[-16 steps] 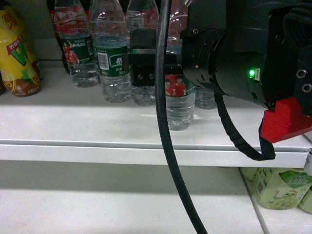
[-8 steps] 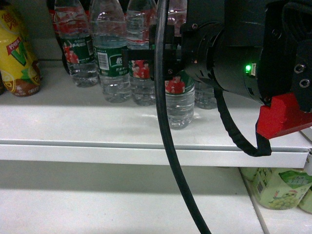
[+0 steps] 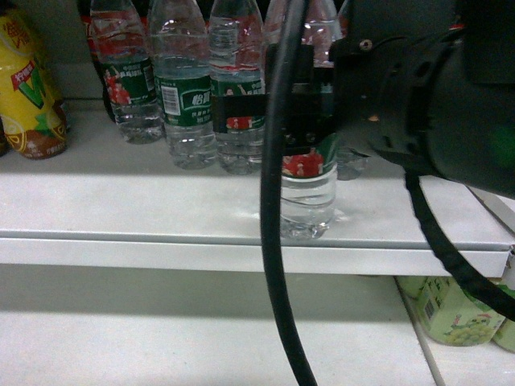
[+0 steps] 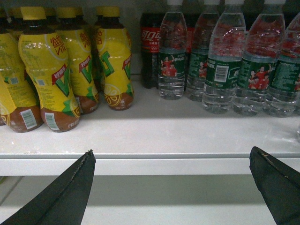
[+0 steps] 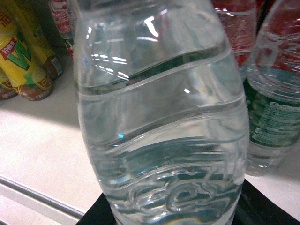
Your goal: Move water from second to third shelf
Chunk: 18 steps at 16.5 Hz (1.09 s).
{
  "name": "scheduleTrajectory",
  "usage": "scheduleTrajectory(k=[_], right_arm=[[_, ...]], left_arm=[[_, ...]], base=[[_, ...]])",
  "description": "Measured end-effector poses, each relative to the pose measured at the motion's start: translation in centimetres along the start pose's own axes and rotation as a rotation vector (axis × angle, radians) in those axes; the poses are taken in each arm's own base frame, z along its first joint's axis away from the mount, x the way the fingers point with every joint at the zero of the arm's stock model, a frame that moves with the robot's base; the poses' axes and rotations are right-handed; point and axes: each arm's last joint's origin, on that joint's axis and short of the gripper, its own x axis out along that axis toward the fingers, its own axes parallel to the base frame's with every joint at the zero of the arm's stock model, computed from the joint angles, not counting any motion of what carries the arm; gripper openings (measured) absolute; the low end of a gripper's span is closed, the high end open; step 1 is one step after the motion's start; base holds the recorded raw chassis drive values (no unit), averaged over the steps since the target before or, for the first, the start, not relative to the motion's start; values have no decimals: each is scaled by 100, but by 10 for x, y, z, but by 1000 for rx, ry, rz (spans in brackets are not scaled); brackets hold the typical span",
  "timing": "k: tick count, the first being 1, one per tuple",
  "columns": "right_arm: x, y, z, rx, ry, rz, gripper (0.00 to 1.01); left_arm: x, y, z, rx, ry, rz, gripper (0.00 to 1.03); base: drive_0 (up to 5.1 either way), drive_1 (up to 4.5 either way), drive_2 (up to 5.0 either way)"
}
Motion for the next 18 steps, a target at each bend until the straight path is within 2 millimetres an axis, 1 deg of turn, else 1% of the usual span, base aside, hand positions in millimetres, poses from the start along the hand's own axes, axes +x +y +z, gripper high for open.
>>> scheduleTrajectory(k=[3,4,5,6,9,13,14,16,18], right_arm=[[-20,-16,5,16,-27,-24,41],[-27,-23,7,22,-43,-41,41],[-37,-35,10,30,-59,-69,41],[-82,-80,-3,59,-31,-177,41],[-118,-95,-10,75,-42,-204,41],[-147,-108,-21,99,-18,-255,41],[-158,-113,-22,108,-20,-271,41],[-180,-120,-17,119,-61,-283,40],[-196,-125,-12,121,-92,-305,40]], left_arm=[[0,0,0,0,0,0,98],[0,0,0,0,0,0,98],[0,0,0,0,0,0,98],[0,0,0,0,0,0,98],[0,0,0,0,0,0,98],[0,0,0,0,0,0,98],[0,0,0,0,0,0,98],[0,0,0,0,0,0,98],[0,0,0,0,0,0,98]], base=[[0,0,0],[0,0,0],[0,0,0],[0,0,0],[0,0,0],[0,0,0],[0,0,0],[0,0,0],[0,0,0]])
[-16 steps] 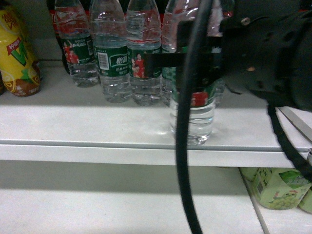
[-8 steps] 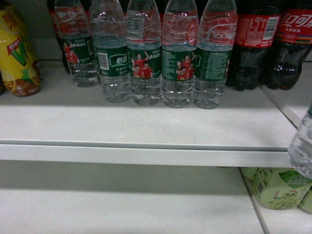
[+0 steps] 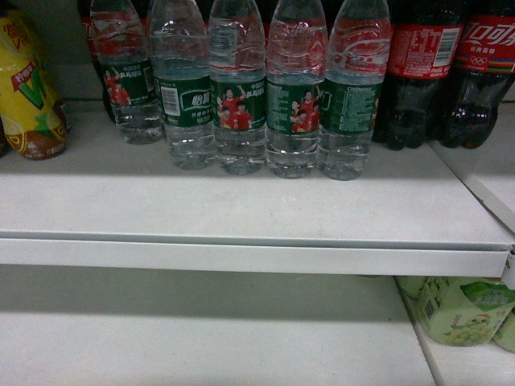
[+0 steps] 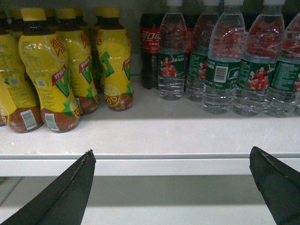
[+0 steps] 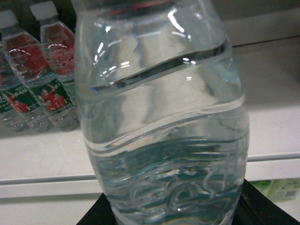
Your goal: Move water from second to third shelf
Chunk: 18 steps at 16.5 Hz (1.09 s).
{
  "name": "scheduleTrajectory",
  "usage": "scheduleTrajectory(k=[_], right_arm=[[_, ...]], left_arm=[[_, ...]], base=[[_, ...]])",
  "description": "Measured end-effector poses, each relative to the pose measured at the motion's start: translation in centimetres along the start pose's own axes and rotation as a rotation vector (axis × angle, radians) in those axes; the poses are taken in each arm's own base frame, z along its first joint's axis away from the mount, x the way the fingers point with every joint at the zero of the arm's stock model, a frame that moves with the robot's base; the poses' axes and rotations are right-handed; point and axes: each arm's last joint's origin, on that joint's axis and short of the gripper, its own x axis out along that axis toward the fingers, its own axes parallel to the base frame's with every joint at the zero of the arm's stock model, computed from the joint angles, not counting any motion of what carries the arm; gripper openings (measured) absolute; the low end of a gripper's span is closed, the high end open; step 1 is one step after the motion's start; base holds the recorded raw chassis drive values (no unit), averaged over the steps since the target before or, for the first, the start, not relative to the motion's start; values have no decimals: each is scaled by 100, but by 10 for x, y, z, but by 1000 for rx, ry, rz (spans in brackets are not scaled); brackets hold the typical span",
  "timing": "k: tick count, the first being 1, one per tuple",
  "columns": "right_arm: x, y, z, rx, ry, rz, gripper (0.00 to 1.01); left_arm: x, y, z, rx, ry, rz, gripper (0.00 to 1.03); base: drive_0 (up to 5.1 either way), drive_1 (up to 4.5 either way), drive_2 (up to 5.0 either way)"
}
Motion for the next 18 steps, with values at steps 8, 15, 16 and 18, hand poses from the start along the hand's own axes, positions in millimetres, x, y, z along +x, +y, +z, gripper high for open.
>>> scheduleTrajectory(k=[8,15,16,18], right_arm=[[-22,5,10,6,-54,10,40],[-23,6,10,7,-55,-5,40],[-24,6,10,6,-52,-3,40],[-24,6,10,6,-53,-3,40]], left_arm=[[0,0,0,0,0,0,98],[0,0,0,0,0,0,98],[0,0,0,0,0,0,98],[0,0,0,0,0,0,98]], base=[[0,0,0],[0,0,0],[0,0,0],[0,0,0]])
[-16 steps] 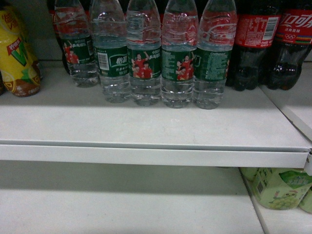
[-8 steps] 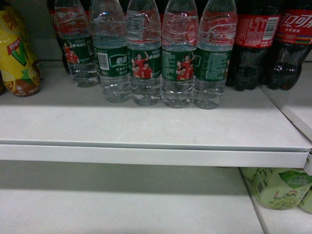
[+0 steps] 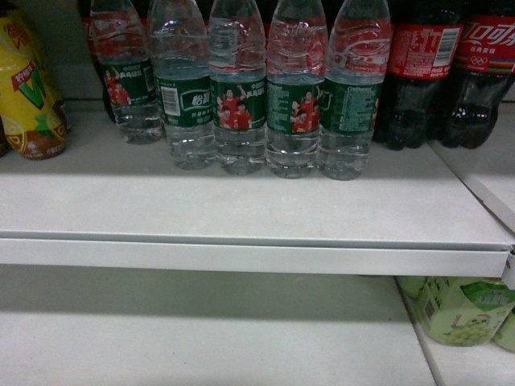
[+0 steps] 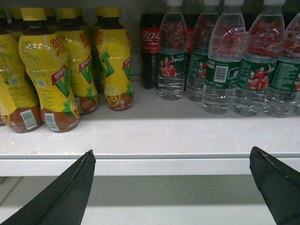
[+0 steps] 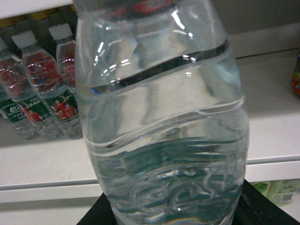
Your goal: Move water from second to third shelf
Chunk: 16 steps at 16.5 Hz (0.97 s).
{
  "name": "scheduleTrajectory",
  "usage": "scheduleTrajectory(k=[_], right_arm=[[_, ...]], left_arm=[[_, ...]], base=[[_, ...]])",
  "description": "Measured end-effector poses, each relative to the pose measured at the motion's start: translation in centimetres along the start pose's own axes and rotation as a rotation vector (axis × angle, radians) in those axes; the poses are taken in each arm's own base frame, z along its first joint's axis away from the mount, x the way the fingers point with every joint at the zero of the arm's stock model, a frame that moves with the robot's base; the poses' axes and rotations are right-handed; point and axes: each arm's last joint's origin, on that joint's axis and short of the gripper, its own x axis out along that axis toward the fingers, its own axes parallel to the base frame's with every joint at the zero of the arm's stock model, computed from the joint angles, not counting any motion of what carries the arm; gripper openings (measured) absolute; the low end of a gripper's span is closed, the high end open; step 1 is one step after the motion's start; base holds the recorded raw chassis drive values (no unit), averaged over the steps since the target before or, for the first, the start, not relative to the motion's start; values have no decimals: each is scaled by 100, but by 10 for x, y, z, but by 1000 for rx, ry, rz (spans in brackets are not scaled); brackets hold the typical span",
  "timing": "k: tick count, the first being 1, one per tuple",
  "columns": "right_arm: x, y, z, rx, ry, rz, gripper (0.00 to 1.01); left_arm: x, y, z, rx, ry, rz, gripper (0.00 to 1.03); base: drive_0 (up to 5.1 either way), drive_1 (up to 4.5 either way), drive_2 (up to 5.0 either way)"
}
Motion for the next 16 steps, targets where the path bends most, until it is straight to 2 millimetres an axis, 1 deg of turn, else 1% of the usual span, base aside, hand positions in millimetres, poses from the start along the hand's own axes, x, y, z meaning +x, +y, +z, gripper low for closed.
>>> scheduleTrajectory(k=[16], right_arm=[[0,0,-1,0,4,-1,40]], left_arm=[[0,0,0,0,2,1,98]], base=[[0,0,0]])
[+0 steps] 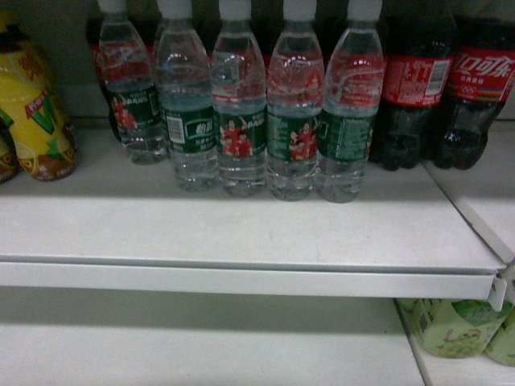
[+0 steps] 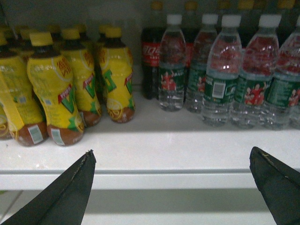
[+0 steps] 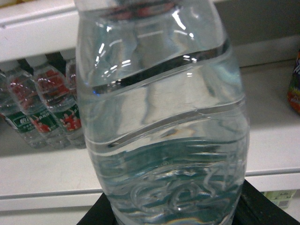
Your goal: Move water from second to third shelf
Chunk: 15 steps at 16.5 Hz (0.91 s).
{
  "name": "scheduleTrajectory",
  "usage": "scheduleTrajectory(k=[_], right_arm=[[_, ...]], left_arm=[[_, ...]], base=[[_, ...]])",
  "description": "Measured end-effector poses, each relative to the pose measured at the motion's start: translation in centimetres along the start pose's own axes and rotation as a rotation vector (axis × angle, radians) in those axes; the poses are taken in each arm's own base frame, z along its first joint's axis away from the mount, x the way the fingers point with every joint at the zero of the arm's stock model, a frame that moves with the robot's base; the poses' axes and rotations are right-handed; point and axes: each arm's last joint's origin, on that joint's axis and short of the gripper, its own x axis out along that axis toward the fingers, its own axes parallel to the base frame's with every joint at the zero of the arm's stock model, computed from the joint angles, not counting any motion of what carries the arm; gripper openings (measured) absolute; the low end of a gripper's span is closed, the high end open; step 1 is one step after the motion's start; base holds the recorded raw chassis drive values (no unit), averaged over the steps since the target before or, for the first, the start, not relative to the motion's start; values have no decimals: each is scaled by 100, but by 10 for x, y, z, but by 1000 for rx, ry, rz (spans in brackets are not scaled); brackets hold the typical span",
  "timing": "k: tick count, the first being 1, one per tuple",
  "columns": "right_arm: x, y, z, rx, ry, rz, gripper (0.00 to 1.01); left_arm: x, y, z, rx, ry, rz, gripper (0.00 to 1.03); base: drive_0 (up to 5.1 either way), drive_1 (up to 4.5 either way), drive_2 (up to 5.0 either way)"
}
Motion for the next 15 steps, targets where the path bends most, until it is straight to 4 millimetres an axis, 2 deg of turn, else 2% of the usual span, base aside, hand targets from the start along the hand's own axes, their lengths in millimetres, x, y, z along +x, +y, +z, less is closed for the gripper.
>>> scheduleTrajectory(k=[15], right_arm=[[-1,0,1,-3,-7,2,40]], left_arm=[[0,0,0,0,-2,0,98]], base=[[0,0,0]])
